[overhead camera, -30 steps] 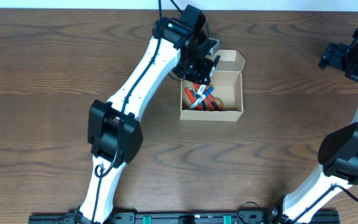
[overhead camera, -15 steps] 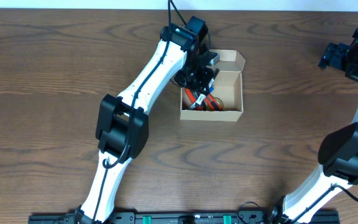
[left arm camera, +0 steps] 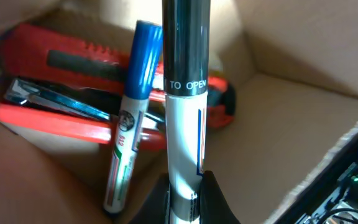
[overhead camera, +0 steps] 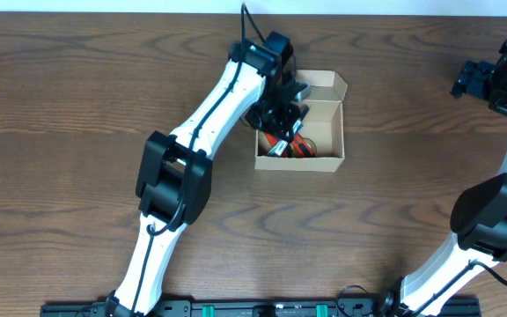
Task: Pack container
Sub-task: 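Carry the black marker into the box and release it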
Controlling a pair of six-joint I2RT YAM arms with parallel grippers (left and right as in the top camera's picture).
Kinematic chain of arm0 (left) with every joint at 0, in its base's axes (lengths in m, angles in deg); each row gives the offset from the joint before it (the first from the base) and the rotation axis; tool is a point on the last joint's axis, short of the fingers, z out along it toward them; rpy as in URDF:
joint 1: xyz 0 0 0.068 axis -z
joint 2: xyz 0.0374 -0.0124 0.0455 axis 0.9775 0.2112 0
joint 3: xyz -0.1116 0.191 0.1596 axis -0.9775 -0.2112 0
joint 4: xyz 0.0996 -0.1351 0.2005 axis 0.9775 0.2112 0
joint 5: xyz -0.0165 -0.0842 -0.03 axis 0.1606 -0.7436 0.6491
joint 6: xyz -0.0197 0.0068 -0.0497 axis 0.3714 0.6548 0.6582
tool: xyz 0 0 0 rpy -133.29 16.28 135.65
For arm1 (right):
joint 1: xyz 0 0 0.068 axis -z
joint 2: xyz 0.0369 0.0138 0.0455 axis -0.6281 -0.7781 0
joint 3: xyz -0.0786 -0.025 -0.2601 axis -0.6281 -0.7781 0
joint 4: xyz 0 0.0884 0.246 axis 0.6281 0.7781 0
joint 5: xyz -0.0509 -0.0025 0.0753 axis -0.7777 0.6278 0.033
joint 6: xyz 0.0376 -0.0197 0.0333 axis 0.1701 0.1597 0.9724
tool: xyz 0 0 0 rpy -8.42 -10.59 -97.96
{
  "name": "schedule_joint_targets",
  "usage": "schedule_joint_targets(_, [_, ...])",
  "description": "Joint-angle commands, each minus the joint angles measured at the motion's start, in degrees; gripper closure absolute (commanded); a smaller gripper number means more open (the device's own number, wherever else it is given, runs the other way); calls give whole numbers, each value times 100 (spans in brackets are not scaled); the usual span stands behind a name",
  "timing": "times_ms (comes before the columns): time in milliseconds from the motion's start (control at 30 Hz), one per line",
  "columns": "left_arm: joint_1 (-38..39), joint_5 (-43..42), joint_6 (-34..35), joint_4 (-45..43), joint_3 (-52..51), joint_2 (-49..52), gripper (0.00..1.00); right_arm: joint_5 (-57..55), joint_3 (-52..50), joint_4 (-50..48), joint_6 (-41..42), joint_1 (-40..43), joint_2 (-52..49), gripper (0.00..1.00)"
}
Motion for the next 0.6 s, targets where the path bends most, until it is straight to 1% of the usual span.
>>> schedule_joint_targets(0, [17, -22, -105, -42, -262, 7, 94, -2, -24, 2, 81, 2, 42, 1])
schedule_joint_targets(67, [17, -20, -105, -61, -295, 9, 94, -2, -24, 2, 81, 2, 44, 1])
schedule_joint_targets(100, [17, -20, -103, -79, -295, 7, 92, -2, -24, 2, 81, 2, 44, 1])
schedule_joint_targets(167, [15, -20, -101, -129, -293, 7, 80, -2, -24, 2, 81, 2, 42, 1])
schedule_joint_targets(200, [15, -22, -101, -153, -293, 7, 67, -2, -24, 2, 81, 2, 42, 1])
schedule_joint_targets(233, [15, -20, -101, -164, -293, 7, 62, -2, -24, 2, 81, 2, 44, 1])
schedule_joint_targets(267, [15, -20, -101, -184, -293, 7, 54, -2, -24, 2, 81, 2, 44, 1])
schedule_joint_targets(300, [17, -22, -101, -205, -293, 7, 51, -2, -24, 2, 81, 2, 42, 1])
schedule_joint_targets(367, [15, -20, -103, -240, -286, 7, 46, -2, -24, 2, 81, 2, 44, 1])
schedule_joint_targets(567, [-4, 31, -101, -229, -164, 4, 45, -2, -24, 2, 81, 2, 42, 1])
